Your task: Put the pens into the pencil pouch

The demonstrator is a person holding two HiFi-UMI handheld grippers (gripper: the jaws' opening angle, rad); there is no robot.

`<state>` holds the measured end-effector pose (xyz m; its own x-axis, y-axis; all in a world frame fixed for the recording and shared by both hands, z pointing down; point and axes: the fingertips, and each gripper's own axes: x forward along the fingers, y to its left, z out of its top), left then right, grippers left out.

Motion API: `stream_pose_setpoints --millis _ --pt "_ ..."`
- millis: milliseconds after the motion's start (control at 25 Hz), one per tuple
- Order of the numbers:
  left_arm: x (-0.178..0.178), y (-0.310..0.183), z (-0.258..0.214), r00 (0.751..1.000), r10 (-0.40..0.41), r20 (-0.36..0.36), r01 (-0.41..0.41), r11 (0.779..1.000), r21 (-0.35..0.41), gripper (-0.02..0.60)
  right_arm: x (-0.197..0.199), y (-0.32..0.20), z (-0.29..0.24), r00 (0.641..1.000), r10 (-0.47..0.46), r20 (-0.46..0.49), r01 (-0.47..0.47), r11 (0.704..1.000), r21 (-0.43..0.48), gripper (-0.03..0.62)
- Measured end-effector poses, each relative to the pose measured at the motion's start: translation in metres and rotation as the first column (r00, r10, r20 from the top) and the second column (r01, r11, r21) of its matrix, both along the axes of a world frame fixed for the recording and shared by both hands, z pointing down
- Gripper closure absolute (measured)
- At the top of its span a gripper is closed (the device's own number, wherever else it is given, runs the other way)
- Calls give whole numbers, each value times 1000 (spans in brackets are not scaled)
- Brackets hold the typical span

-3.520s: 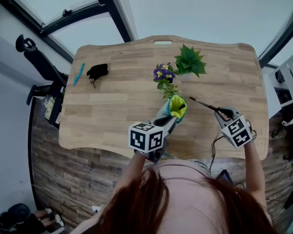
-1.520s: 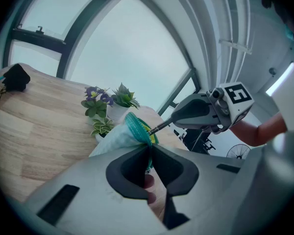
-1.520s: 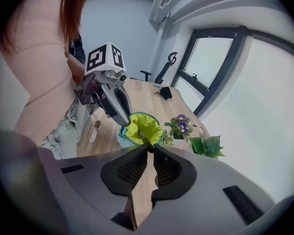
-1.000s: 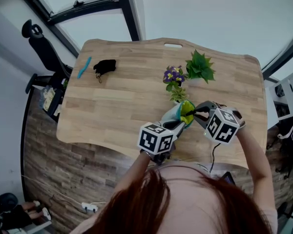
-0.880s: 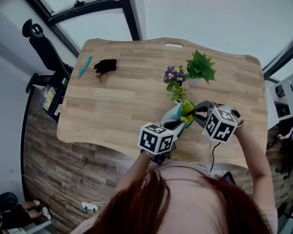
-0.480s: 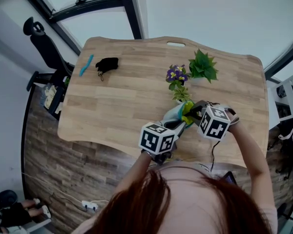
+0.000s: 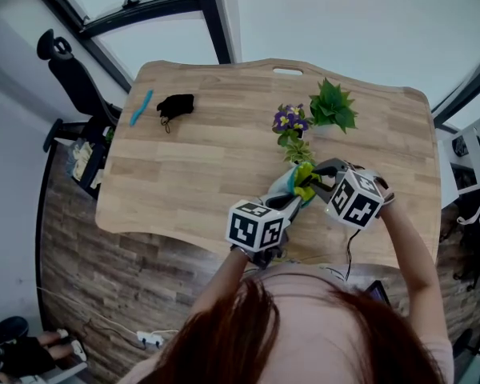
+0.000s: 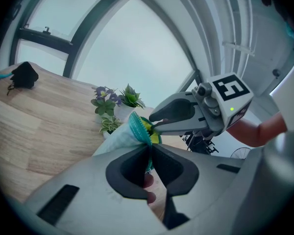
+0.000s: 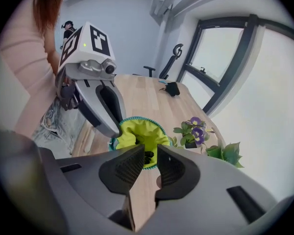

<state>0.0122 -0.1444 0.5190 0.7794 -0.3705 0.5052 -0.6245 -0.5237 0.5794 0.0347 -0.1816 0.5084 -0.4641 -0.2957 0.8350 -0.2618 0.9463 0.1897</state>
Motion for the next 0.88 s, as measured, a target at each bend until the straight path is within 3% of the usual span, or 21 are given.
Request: stream_pose_setpoints --millis 240,480,880 --pt "-11 -3 2 999 -33 16 32 999 11 556 5 -5 -19 973 176 150 -183 982 37 525" --pt "-20 -2 2 999 -30 27 30 1000 7 508 11 0 -26 927 303 220 -326 942 79 544" --pt "-37 7 5 999 -8 37 8 1000 3 451 11 15 -47 781 492 384 -569 815 113 557"
